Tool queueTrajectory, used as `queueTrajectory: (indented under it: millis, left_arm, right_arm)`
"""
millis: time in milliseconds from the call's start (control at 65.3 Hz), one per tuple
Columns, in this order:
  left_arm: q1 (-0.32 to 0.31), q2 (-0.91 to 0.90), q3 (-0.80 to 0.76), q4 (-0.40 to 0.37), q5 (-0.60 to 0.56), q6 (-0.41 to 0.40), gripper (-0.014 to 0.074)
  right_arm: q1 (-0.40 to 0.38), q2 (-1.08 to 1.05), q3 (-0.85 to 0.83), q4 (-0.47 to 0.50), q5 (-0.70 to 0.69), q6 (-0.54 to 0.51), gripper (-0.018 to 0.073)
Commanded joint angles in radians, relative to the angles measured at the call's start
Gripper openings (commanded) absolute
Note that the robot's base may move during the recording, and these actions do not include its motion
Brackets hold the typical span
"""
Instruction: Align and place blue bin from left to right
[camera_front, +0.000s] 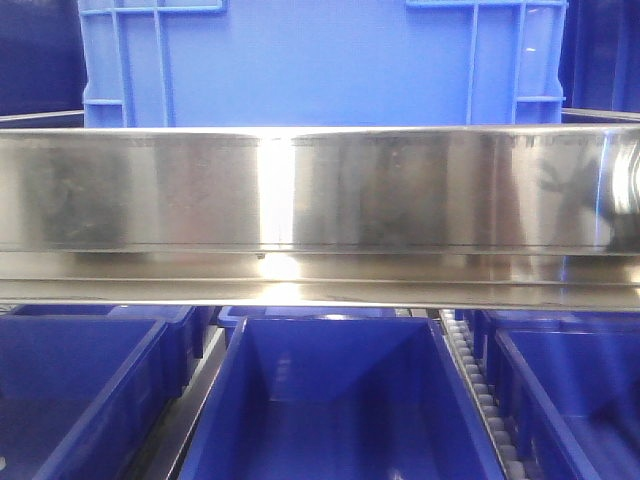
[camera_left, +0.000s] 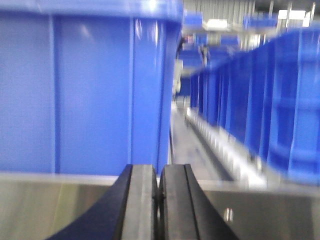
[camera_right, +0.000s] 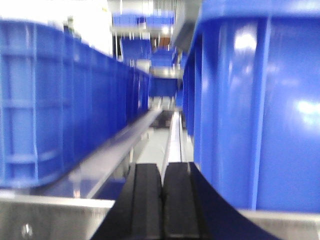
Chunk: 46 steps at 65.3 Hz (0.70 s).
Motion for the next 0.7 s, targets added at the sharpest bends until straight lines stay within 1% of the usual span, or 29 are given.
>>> queueTrajectory:
  millis: [0,77,199,245,306,368,475,551,582,597,659,689]
  left_arm:
    - [-0.006,-0.004,-0.021,-0.018,-0.084,0.0,0.0004]
    - [-0.006,-0.004,-0.108,-0.003,-0.023,0.0,0.0004]
    - [-0.006,0.011,-0.333,0.096,0.162,0.0,0.0011]
    - [-0.006,0.054,-0.439,0.115,0.247,0.0,0.0043]
    - [-0.013,0.105,-0.552,0.117,0.311,0.0,0.0092]
    - [-0.03,0.182,-0.653,0.119,0.377,0.0,0.0176]
    - [-0.064,0.308,-0.791,0.152,0.464,0.0,0.0314]
    - [-0.096,0.394,-0.848,0.17,0.487,0.0,0.0427]
    - [-0.114,0.418,-0.862,0.17,0.487,0.0,0.0462]
    - [-0.124,0.43,-0.872,0.17,0.487,0.0,0.0479]
    - [-0.184,0.484,-0.902,0.17,0.489,0.0,0.0549]
    - [-0.211,0.516,-0.918,0.17,0.495,0.0,0.0571]
  right_arm:
    - [0.002,-0.003,-0.048,0.006,-0.029,-0.005,-0.0088]
    - [0.002,-0.003,-0.146,0.006,0.059,-0.005,-0.0088]
    - [0.002,-0.003,-0.355,0.006,0.273,-0.005,-0.0088]
    - [0.002,0.01,-0.456,0.006,0.379,-0.005,-0.0085]
    - [0.002,0.048,-0.56,0.006,0.457,-0.005,-0.0048]
    - [0.002,0.096,-0.649,0.006,0.514,-0.005,0.0048]
    - [0.002,0.195,-0.761,0.006,0.526,-0.005,0.0313]
    - [0.002,0.268,-0.818,0.006,0.526,-0.005,0.0506]
    - [0.002,0.302,-0.842,0.006,0.526,-0.005,0.056]
    - [0.002,0.315,-0.852,0.006,0.526,-0.012,0.0578]
    - [0.004,0.376,-0.901,0.006,0.53,-0.022,0.0568]
    - [0.007,0.402,-0.927,0.011,0.539,-0.022,0.0568]
